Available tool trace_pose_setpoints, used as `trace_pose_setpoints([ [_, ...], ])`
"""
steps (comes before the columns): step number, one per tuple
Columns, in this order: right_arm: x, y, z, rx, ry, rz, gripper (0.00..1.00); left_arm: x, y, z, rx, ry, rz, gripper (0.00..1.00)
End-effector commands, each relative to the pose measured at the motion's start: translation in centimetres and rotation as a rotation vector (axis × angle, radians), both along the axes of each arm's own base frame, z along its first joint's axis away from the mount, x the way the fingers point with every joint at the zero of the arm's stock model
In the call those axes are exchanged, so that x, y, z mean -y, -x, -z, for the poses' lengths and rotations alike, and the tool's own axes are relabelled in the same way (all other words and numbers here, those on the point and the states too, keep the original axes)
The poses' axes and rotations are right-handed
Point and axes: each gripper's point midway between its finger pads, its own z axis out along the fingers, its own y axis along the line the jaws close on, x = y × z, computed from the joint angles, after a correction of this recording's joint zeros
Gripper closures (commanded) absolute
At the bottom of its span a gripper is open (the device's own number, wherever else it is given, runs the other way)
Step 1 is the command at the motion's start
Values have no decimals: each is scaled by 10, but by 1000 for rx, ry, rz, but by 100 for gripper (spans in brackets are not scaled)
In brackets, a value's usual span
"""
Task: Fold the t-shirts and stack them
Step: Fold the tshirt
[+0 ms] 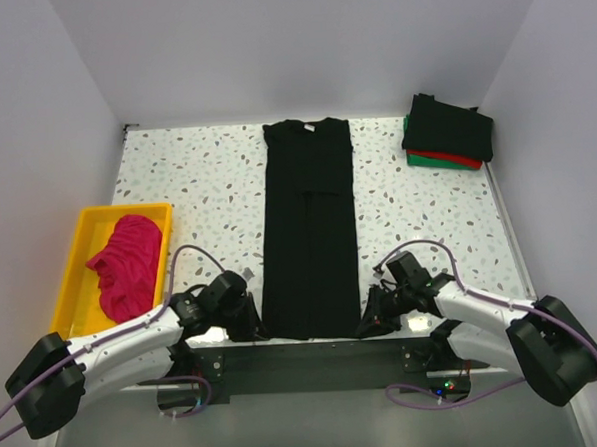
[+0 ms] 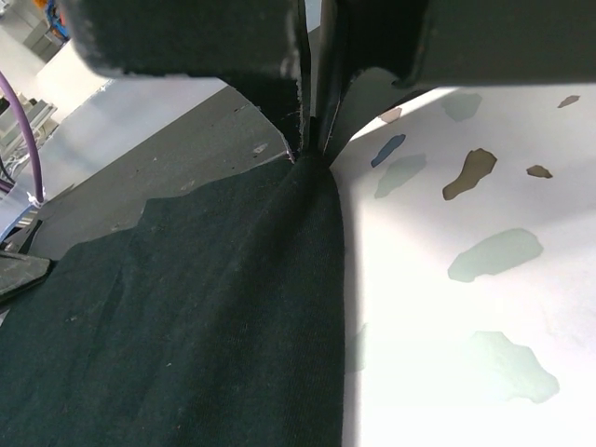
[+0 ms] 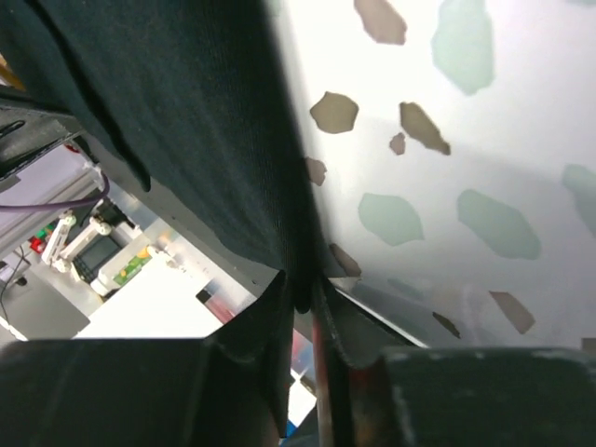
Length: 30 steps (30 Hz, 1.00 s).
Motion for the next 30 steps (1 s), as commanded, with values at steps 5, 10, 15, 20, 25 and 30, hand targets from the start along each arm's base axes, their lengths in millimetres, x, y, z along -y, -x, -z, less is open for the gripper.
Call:
trace_pose_setpoints([
  [5, -5, -15, -16, 68, 12, -35, 96, -3, -2, -10, 26, -46, 53, 100],
  [10, -15, -36, -49, 162, -15, -47, 99, 8, -18, -34, 91, -49, 78, 100],
  [15, -19, -58, -64, 219, 5, -44, 100, 18, -50, -66, 198, -67, 88, 100],
  [20, -24, -111, -84, 341, 36, 14, 100, 26, -100, -87, 272, -46, 30, 100],
  [25, -32, -179, -97, 454, 87, 94, 100, 34, -166, -98, 340, -76, -47, 100],
  [30, -27, -240, -96, 512, 119, 191, 100, 43, -226, -98, 381, -100, -142, 100],
])
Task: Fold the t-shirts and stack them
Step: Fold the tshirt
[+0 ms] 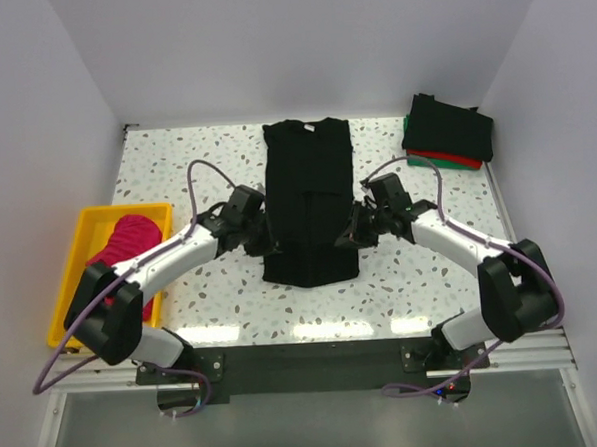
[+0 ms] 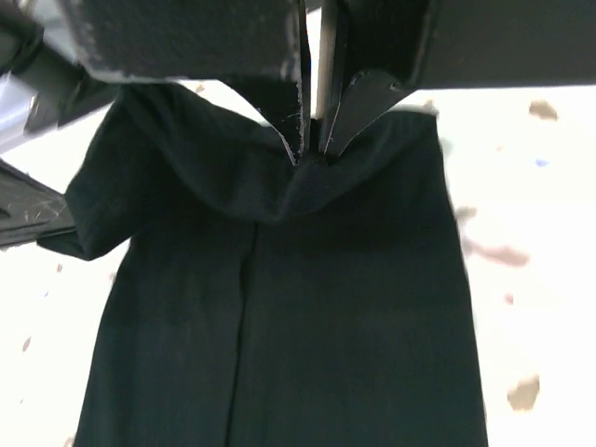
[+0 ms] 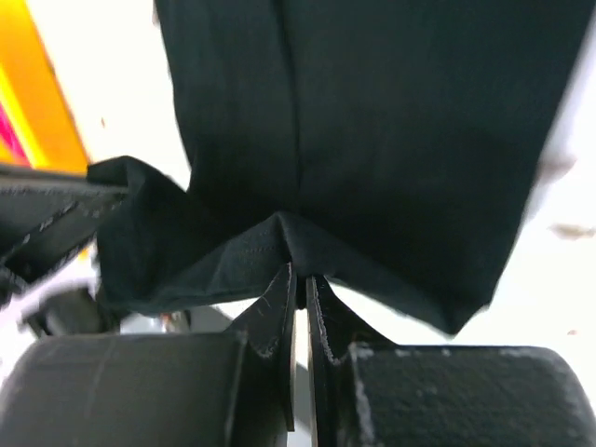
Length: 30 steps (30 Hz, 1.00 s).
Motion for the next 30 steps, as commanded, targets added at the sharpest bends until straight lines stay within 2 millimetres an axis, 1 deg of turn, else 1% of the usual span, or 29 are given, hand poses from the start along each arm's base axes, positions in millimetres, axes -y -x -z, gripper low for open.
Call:
trace_pose_setpoints([
  [1, 5, -61, -9, 133, 34, 80, 100, 11, -59, -15, 118, 10, -57, 100],
  [2, 11, -71, -7, 137, 42, 102, 100, 13, -68, -13, 117, 8, -70, 100],
  [3, 12, -82, -8, 147, 39, 117, 100, 13, -73, 1, 88, -10, -83, 100],
  [4, 13, -87, 4, 115, 38, 124, 100, 15, -85, -3, 105, -8, -100, 100],
  [7, 19, -113, 12, 116, 22, 156, 100, 11, -108, 7, 88, -18, -148, 100],
  [8, 23, -118, 15, 108, 23, 170, 100, 11, -113, 9, 88, -17, -157, 100],
  [9, 24, -123, 17, 106, 21, 172, 100, 10, -117, 15, 77, -26, -164, 100],
  [10, 24, -131, 14, 120, 16, 178, 100, 8, -126, 11, 88, -24, -179, 100],
  [11, 27, -135, 20, 104, 21, 186, 100, 6, -128, 12, 84, -28, -184, 100],
  [12, 27, -140, 18, 108, 13, 189, 100, 4, -131, 14, 81, -33, -188, 100],
  [14, 30, -147, 19, 101, 0, 203, 100, -2, -142, 9, 98, -34, -210, 100],
  [17, 34, -155, 14, 107, -13, 218, 100, -6, -153, 3, 115, -34, -217, 100],
  [18, 33, -159, 12, 111, -19, 218, 100, -7, -156, 5, 115, -39, -214, 100],
  [19, 33, -161, 11, 110, -27, 220, 100, -7, -162, 1, 123, -32, -216, 100],
  [21, 34, -166, 7, 113, -38, 225, 100, -6, -165, 3, 114, -39, -205, 100],
  [22, 34, -168, 7, 116, -35, 230, 100, -5, -170, -2, 125, -34, -204, 100],
  [23, 36, -170, 7, 115, -36, 235, 100, -4, -173, -2, 126, -34, -204, 100],
  [24, 36, -175, 4, 124, -39, 239, 100, -4, -178, -3, 133, -34, -206, 100],
  [25, 38, -177, 8, 111, -37, 244, 100, -4, -180, -2, 127, -33, -206, 100],
  [27, 40, -185, 7, 110, -43, 253, 100, -3, -188, -1, 131, -30, -204, 100],
  [29, 44, -190, 13, 97, -47, 264, 100, -3, -193, 0, 128, -32, -202, 100],
  [30, 43, -194, 11, 104, -51, 265, 100, -4, -195, 5, 123, -41, -201, 100],
])
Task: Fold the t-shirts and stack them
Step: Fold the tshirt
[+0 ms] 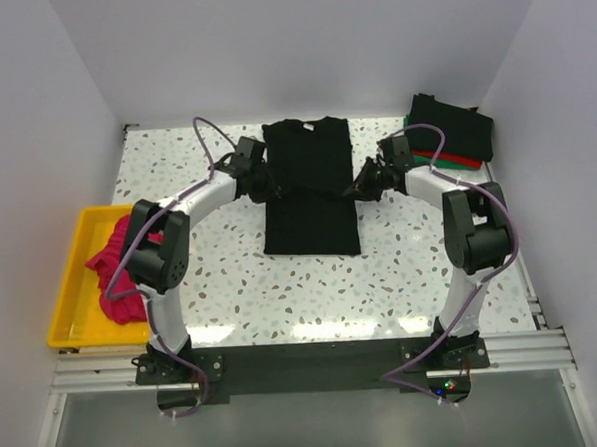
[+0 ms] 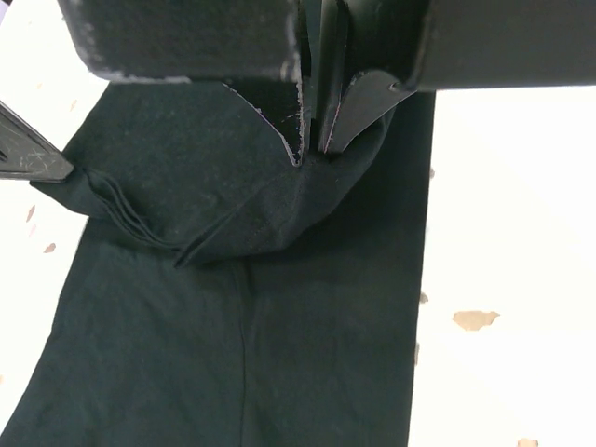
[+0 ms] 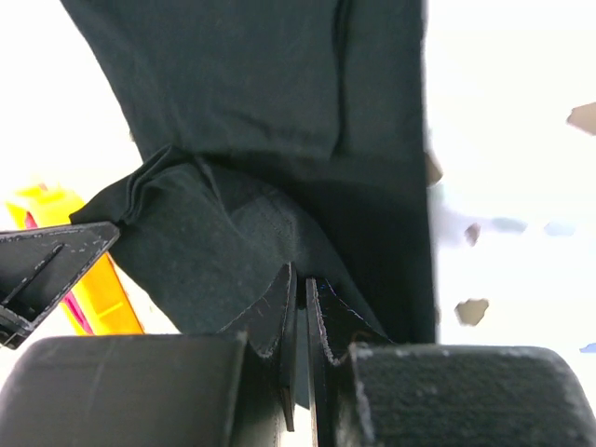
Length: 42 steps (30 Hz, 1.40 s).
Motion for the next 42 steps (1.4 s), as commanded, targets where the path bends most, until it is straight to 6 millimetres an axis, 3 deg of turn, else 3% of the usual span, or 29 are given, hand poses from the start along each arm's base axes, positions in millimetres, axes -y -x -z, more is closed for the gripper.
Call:
trace_pose_setpoints([
  [1, 3, -26, -16, 64, -36, 23, 100, -5, -23, -9, 41, -6, 3, 100],
  [10, 3, -46, -9, 61, -50, 22, 100, -8, -45, -1, 44, 9, 4, 100],
  [12, 1, -48, -8, 57, -55, 11, 93, -7, -50, -3, 55, 7, 18, 98],
  [15, 3, -48, -10, 70, -56, 15, 76, -8, -53, -12, 77, 1, 33, 71],
  [16, 3, -49, -13, 83, -54, 11, 65, -9, -55, -16, 91, 1, 34, 58],
  [19, 7, -52, -28, 137, -20, 10, 47, -10, -55, -37, 153, 4, 48, 42],
  [20, 9, -51, -33, 152, -10, 10, 41, -11, -54, -45, 172, 4, 54, 42],
  [23, 14, -47, -47, 199, 66, 9, 38, -14, -45, -52, 176, -5, 58, 41],
  [27, 5, -35, -51, 243, 165, -35, 39, -6, -31, -44, 168, -21, 74, 58],
  [28, -3, -33, -50, 250, 194, -47, 39, -4, -29, -40, 159, -19, 79, 72],
  [31, -22, -29, -47, 265, 234, -101, 44, 4, -27, -25, 127, -21, 98, 97],
  [38, -37, -49, -37, 271, 270, -160, 52, 8, -49, 4, 96, -91, 130, 100],
  [39, -36, -49, -21, 236, 291, -175, 53, 5, -53, 8, 93, -109, 127, 100],
  [41, -36, -61, -21, 249, 309, -175, 53, 3, -65, 16, 98, -125, 130, 100],
  [42, -34, -62, -7, 220, 329, -187, 54, -1, -71, 18, 104, -125, 123, 100],
])
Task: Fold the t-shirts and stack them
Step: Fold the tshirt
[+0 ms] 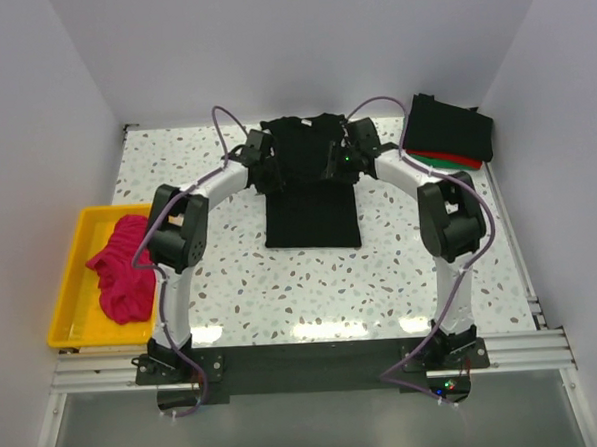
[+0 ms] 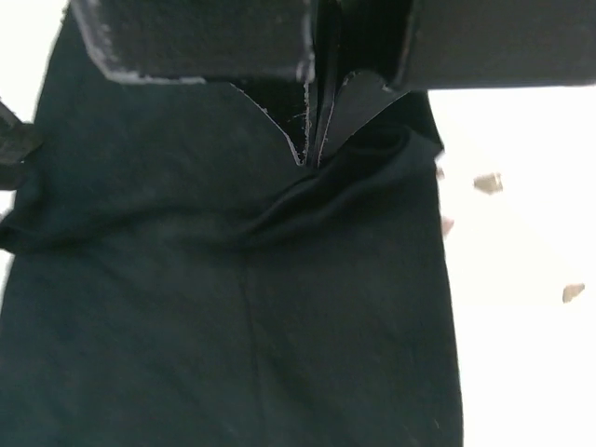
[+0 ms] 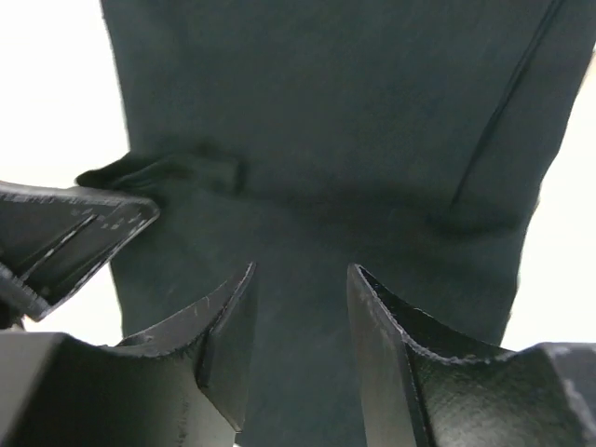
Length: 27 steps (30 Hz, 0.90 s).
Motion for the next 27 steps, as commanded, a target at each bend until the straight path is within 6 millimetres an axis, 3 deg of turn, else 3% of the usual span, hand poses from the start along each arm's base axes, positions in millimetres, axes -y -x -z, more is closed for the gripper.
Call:
trace_pose_setpoints([
  [1, 14, -21, 12, 8, 90, 5, 54, -11, -31, -9, 74, -31, 0, 100],
  [8, 33, -43, 36, -26, 136, 37, 55, -20, -45, 8, 71, -54, -4, 94],
  [13, 42, -44, 46, -48, 154, 44, 56, -23, -44, 22, 43, -66, -7, 93],
  [16, 41, -47, 29, -20, 153, 39, 55, -21, -47, 8, 73, -49, 2, 88],
  [21, 41, -48, -27, 59, 133, 38, 54, -16, -56, -53, 183, -2, 25, 79],
  [23, 42, -42, -38, 69, 127, 43, 53, -17, -52, -73, 213, 6, 26, 74],
  [25, 42, -33, -56, 90, 115, 44, 53, -19, -46, -80, 216, 14, 23, 70],
  [27, 38, -16, -53, 79, 122, 28, 53, -20, -31, -80, 198, 32, 24, 69],
])
